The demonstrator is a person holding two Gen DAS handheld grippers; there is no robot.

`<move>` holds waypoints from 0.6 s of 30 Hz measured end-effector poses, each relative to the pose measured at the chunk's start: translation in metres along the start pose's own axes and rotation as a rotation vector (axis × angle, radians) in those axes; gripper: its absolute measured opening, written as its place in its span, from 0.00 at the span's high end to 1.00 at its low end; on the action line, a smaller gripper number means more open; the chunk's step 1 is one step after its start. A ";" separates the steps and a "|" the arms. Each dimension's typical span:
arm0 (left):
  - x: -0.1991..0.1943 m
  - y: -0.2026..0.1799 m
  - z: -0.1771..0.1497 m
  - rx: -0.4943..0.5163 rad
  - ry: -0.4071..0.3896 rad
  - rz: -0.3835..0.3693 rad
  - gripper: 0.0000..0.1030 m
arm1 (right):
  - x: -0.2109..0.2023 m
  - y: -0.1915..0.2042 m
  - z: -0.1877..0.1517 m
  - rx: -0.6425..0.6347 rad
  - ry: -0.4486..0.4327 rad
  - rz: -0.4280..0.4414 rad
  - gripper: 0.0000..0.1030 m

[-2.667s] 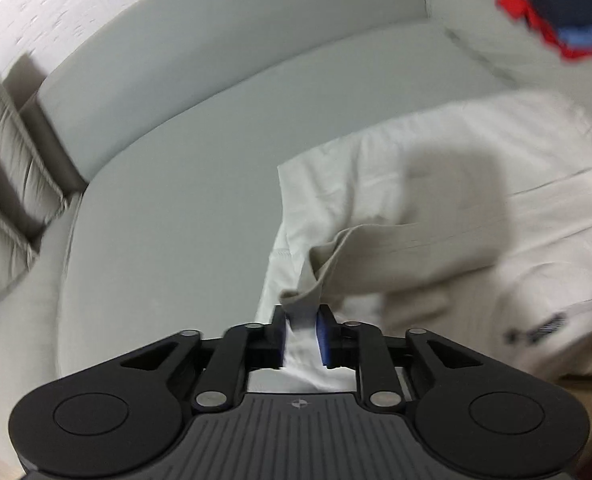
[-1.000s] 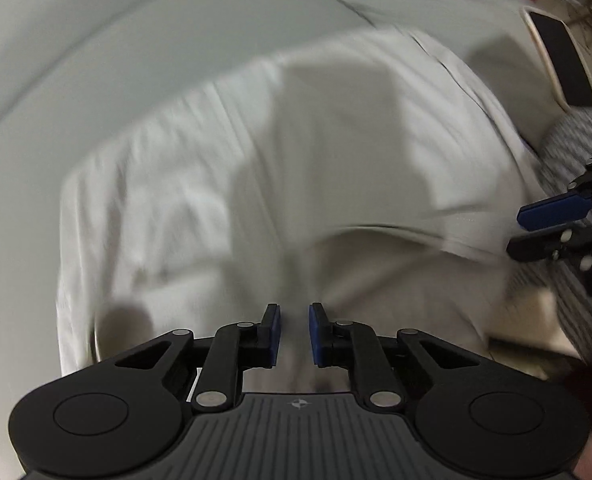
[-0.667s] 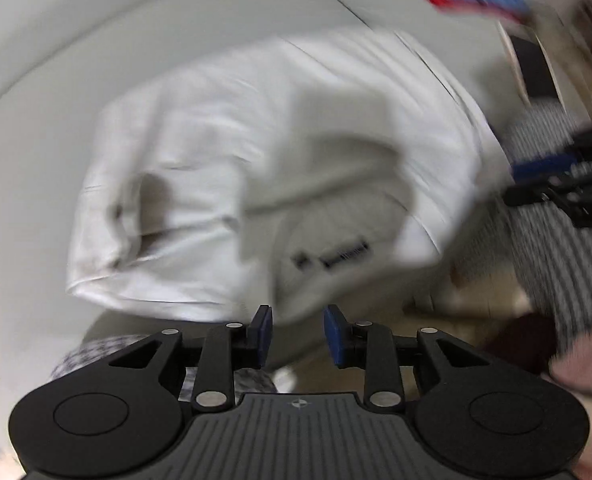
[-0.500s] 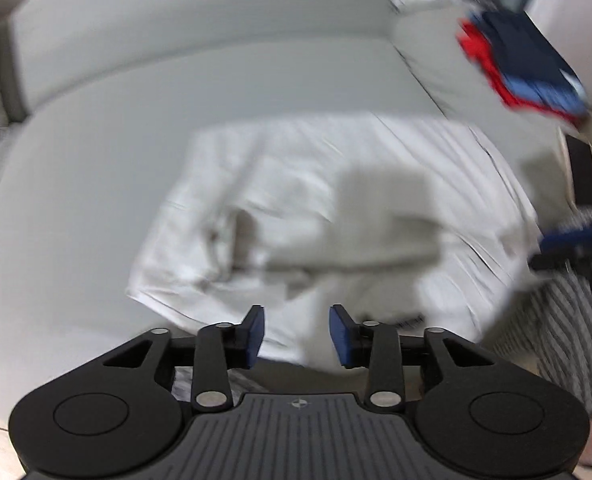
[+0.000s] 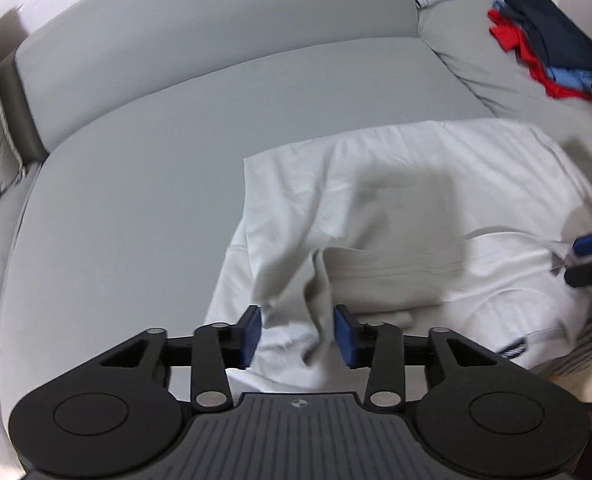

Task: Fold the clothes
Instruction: 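Grasp the folded shirt edge with the left tool and fold it over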

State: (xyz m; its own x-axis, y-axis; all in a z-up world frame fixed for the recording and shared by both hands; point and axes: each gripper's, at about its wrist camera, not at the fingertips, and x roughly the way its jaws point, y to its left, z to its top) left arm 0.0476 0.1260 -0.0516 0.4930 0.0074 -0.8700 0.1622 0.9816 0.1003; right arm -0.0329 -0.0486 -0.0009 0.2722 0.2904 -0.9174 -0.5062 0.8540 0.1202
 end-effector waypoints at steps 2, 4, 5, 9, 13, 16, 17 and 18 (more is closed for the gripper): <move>0.003 0.003 0.002 0.025 -0.008 -0.009 0.86 | 0.006 -0.002 0.006 -0.011 -0.003 0.008 0.58; 0.003 0.006 0.003 0.040 -0.015 -0.014 0.92 | 0.012 -0.001 0.012 -0.044 -0.012 0.016 0.57; 0.003 0.006 0.003 0.040 -0.017 -0.019 0.93 | 0.015 0.001 0.015 -0.068 -0.018 0.019 0.57; -0.004 0.016 0.002 0.012 -0.014 -0.043 0.94 | 0.028 0.009 0.023 -0.127 0.013 0.036 0.79; -0.013 0.031 -0.010 -0.026 0.049 -0.031 0.95 | 0.023 0.021 0.020 -0.150 0.069 0.156 0.89; -0.017 0.045 -0.024 -0.060 0.138 -0.011 0.91 | 0.024 0.031 0.005 -0.209 0.207 0.242 0.82; -0.019 0.050 -0.029 -0.072 0.170 0.002 0.91 | 0.022 0.033 -0.002 -0.221 0.232 0.246 0.80; -0.024 0.056 -0.036 -0.087 0.177 0.026 0.89 | 0.020 0.036 -0.009 -0.233 0.257 0.249 0.77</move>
State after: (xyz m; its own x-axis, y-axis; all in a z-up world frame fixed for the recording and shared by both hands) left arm 0.0136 0.1876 -0.0426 0.3365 0.0591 -0.9398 0.0730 0.9934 0.0886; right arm -0.0535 -0.0160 -0.0185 -0.0792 0.3334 -0.9394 -0.7099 0.6427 0.2880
